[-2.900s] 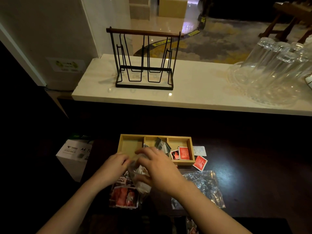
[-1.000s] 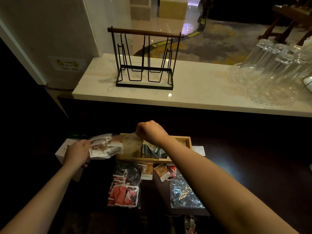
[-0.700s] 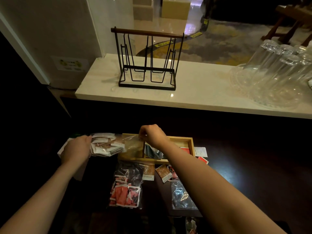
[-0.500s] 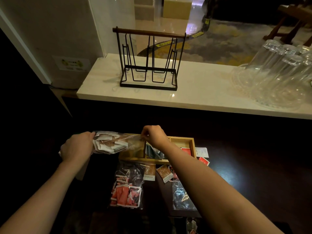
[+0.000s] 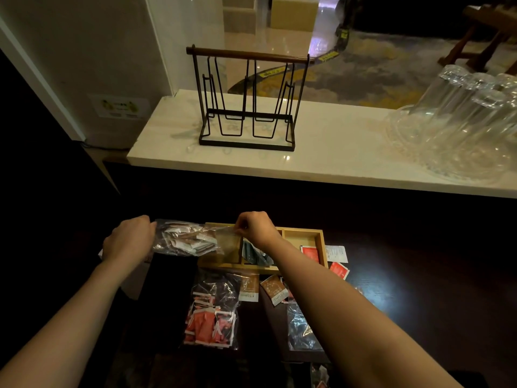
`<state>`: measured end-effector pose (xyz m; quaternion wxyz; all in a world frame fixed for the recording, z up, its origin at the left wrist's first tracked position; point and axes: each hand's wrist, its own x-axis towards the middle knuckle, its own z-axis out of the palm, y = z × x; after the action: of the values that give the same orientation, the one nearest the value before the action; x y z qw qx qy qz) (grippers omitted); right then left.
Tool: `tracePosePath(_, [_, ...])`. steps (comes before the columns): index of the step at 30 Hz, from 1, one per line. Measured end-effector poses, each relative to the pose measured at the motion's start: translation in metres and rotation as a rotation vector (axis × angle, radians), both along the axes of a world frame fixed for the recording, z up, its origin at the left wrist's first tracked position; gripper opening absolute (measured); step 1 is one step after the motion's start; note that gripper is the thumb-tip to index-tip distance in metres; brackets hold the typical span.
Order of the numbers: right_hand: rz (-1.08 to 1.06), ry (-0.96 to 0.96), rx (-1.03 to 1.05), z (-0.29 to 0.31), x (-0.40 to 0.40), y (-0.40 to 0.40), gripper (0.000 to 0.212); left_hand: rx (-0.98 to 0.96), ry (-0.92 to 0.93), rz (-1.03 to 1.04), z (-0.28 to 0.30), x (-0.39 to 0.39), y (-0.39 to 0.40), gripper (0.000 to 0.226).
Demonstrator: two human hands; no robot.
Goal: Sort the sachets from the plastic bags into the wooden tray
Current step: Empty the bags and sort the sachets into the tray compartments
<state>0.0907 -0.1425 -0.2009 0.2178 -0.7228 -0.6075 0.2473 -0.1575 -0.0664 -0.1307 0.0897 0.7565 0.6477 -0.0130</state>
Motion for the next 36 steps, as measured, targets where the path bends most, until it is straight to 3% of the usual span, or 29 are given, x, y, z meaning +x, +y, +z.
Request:
tracePosePath(10, [-0.019,-0.020,0.012,-0.005,0.000,0.002,0.014,0.074,-0.247,-0.137,0.008,0.004,0.000,0.032])
tracePosePath(22, [-0.028,-0.056,-0.035,-0.011,0.001,-0.001,0.009,0.131,-0.307,-0.127,0.006,0.016,0.002,0.029])
tracePosePath(36, [-0.061,-0.084,-0.023,-0.015,-0.004,-0.005,0.011,0.107,-0.526,-0.108,0.016,0.027,0.005,0.026])
